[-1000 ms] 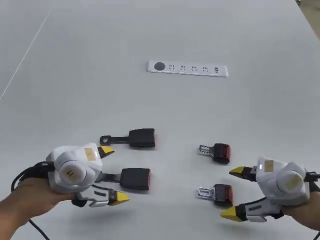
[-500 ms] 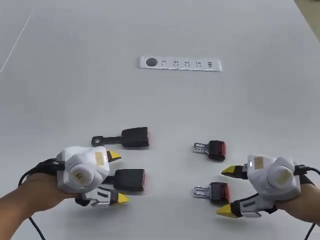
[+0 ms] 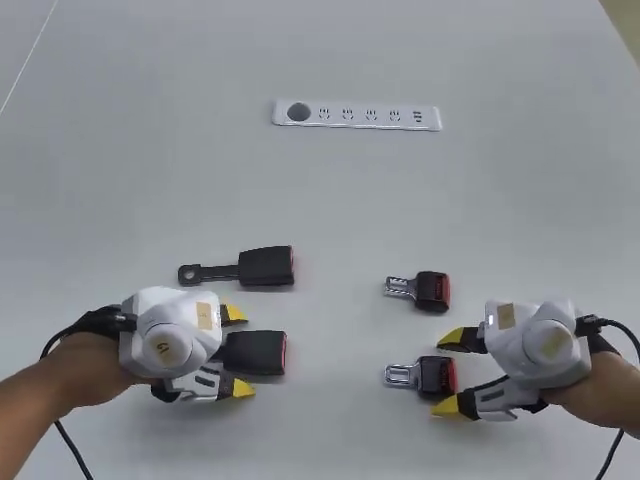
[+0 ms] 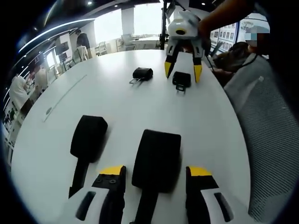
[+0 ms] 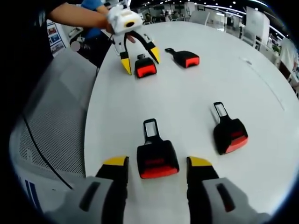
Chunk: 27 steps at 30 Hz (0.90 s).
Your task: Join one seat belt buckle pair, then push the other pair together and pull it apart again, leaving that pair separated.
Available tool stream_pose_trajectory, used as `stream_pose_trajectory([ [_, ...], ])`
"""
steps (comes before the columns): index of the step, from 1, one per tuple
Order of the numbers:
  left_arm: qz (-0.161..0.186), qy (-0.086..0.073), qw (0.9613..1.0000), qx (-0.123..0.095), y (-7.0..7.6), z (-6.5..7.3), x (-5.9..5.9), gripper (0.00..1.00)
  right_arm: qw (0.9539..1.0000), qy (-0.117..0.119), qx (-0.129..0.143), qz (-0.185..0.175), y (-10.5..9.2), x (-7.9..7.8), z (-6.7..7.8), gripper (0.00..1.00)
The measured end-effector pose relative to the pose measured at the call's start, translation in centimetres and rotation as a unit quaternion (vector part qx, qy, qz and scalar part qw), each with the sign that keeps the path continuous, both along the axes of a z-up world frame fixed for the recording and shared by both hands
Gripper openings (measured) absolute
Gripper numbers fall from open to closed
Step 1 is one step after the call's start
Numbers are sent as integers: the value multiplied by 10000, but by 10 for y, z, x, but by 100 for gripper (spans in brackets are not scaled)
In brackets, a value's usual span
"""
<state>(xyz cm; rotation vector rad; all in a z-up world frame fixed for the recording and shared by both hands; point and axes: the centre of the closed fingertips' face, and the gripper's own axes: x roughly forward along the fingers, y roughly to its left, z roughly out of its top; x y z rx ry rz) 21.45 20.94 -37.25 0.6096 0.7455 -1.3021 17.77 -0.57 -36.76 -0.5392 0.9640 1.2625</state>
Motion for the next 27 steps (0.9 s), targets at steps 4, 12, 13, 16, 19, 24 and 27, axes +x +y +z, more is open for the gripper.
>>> stream_pose_trajectory([
  [4, -84, -33, 10000, -17, 1, 1, -1, 42, 10000, 28, -31, 14, -2, 0, -1, 46],
  [12, -369, -134, 9992, -47, 0, 6, 2, 35, 9996, -85, -168, 189, -2, 3, -3, 36],
  [13, -384, -134, 9992, -43, 0, 7, 2, 35, 9995, -91, -180, 224, -1, 3, -3, 36],
  [16, -451, -126, 9989, -42, 0, 8, 1, 35, 9996, -53, -189, 197, 1, 4, -1, 34],
  [19, -554, -119, 9984, -33, 1, 9, -1, 35, 9995, -93, -193, 216, 3, 8, 1, 34],
  [24, -673, -108, 9977, 16, 1, 8, -3, 34, 9989, -107, -292, 353, 4, 9, 1, 34],
  [27, -714, -94, 9974, 40, 3, 8, -5, 34, 9986, -95, -330, 410, 4, 11, 1, 34],
])
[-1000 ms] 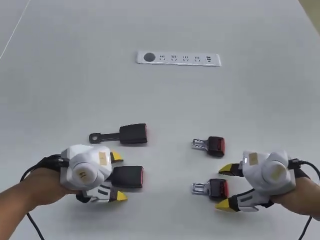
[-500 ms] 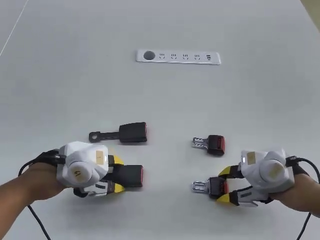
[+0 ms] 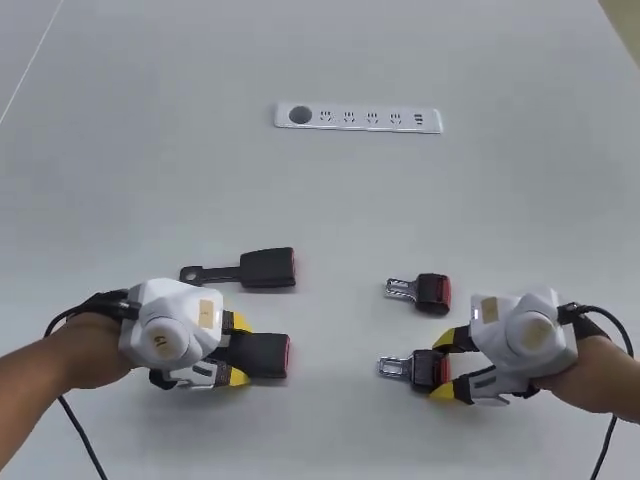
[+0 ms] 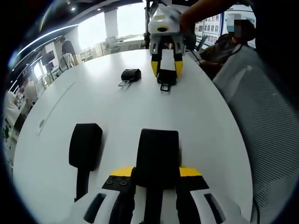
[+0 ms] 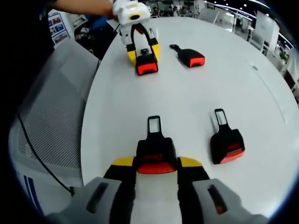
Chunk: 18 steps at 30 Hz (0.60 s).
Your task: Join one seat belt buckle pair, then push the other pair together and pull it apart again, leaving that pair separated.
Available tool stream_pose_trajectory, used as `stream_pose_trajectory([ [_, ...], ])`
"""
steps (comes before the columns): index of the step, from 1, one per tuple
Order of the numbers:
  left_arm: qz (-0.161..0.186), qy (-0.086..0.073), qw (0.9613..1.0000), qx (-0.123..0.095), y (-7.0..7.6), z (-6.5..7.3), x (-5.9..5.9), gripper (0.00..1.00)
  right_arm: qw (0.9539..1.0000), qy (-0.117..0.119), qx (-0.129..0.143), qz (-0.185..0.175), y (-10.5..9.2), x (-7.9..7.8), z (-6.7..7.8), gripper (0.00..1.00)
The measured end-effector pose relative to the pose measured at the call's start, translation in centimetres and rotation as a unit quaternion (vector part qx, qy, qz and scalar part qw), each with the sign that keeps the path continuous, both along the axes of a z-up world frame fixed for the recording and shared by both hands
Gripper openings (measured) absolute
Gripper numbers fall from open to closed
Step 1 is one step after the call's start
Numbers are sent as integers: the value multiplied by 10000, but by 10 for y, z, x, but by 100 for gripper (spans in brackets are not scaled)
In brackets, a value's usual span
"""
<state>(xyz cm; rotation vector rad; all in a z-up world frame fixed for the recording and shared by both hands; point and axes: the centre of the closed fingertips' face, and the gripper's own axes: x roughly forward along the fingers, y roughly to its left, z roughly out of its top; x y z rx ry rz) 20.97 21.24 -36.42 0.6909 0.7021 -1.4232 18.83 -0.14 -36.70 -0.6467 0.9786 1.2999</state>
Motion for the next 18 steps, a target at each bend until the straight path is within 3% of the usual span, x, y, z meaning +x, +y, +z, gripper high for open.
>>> stream_pose_trajectory([
  [18, -75, 24, 9999, 110, 1, -4, 0, 34, 9989, -127, 76, 445, 19, 4, 0, 33],
])
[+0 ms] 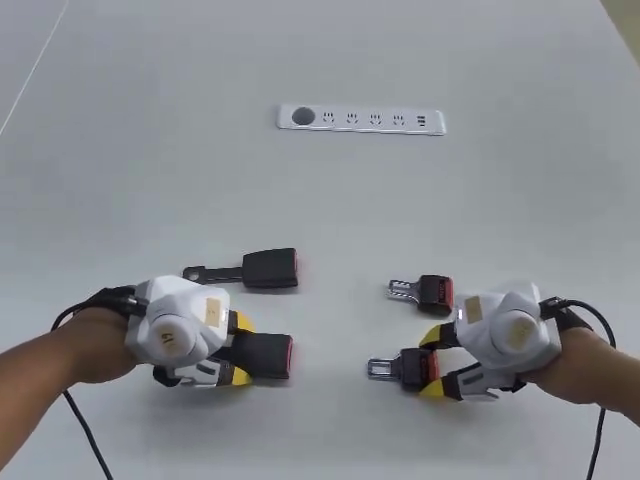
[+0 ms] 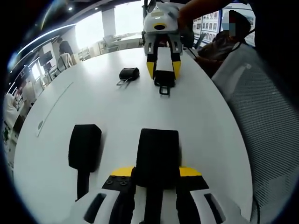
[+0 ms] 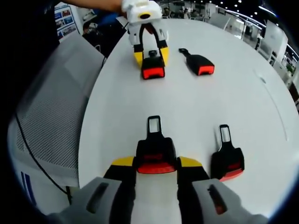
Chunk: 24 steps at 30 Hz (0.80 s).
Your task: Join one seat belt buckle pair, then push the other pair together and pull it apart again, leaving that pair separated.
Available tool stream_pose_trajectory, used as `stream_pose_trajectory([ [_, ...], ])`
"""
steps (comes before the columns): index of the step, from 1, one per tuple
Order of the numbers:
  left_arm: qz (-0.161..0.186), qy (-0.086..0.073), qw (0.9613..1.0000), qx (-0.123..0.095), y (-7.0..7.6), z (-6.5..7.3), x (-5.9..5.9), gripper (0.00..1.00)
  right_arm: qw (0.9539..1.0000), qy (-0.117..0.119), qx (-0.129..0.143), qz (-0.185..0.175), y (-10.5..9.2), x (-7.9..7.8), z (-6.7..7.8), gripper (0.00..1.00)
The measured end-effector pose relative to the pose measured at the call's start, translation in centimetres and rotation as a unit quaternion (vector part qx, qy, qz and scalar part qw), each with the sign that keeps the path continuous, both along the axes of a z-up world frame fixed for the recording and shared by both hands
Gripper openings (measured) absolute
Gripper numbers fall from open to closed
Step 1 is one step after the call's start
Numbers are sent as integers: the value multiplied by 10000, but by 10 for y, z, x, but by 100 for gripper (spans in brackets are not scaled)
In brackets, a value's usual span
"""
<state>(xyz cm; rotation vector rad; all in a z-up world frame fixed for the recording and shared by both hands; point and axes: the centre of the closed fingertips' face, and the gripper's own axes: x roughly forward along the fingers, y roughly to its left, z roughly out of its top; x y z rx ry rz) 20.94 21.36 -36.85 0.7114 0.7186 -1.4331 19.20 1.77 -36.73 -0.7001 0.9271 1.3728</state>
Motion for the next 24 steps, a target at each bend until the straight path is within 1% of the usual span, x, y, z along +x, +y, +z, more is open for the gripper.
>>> stream_pose_trajectory([
  [3, -13, 3, 10000, 28, -1, -1, 1, 34, 10000, 43, 48, -6, 4, -1, 0, 33],
  [5, -23, 5, 10000, 37, -1, -2, 1, 34, 10000, -21, 66, 49, 7, 0, 0, 33],
  [8, -32, 8, 10000, 48, -1, -2, 2, 34, 9999, -55, 100, 46, 12, 3, 0, 33],
  [11, -30, 11, 10000, 55, -1, -3, 2, 34, 9999, 2, 162, -12, 16, 5, 0, 33],
  [13, -26, 15, 10000, 62, -1, -3, 3, 34, 9998, -13, 192, -13, 18, 6, -1, 33],
  [15, -23, 19, 10000, 67, -2, -4, 3, 34, 9997, -11, 235, -51, 23, 7, 0, 33],
  [24, -19, 24, 10000, 92, -2, -5, 4, 34, 9992, -34, 385, -20, 42, 8, 0, 33],
])
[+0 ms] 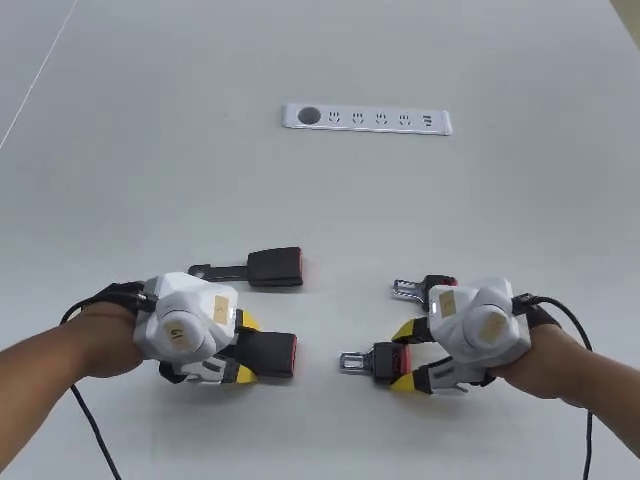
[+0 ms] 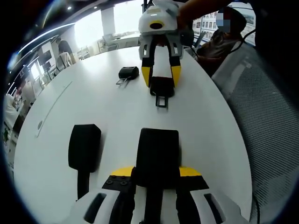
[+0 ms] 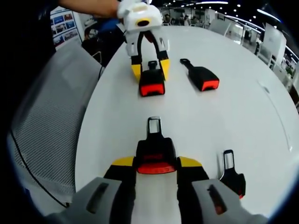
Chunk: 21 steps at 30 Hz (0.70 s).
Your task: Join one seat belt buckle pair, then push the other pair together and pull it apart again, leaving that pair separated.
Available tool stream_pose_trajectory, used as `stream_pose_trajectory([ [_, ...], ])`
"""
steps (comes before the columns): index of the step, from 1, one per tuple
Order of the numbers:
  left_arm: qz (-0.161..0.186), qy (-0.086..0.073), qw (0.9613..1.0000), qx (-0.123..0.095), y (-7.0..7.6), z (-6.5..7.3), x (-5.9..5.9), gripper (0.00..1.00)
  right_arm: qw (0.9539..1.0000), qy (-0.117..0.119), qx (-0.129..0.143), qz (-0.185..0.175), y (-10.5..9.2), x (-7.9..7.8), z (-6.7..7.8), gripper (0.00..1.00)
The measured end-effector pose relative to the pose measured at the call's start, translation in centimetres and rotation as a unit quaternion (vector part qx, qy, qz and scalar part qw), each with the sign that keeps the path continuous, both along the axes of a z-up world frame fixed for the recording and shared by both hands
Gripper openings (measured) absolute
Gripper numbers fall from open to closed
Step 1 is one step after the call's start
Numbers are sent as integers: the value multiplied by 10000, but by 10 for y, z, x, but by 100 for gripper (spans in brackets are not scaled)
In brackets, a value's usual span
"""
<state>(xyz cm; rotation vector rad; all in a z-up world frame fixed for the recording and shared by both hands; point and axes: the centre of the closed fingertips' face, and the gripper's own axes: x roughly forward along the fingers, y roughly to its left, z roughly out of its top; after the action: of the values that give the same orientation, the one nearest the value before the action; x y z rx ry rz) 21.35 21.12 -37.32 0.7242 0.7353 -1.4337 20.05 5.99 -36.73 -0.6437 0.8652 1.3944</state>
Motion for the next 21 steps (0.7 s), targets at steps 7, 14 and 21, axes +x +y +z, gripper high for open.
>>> stream_pose_trajectory([
  [7, 6, 2, 10000, 22, -1, 1, 0, 34, 9999, 12, 152, -36, 13, 2, 0, 33],
  [14, 31, 13, 10000, 51, -1, 1, 1, 34, 9995, 19, 298, -58, 28, 4, 0, 33],
  [21, 49, 19, 9999, 93, -2, 1, 0, 34, 9991, 23, 413, -27, 43, 5, 0, 33],
])
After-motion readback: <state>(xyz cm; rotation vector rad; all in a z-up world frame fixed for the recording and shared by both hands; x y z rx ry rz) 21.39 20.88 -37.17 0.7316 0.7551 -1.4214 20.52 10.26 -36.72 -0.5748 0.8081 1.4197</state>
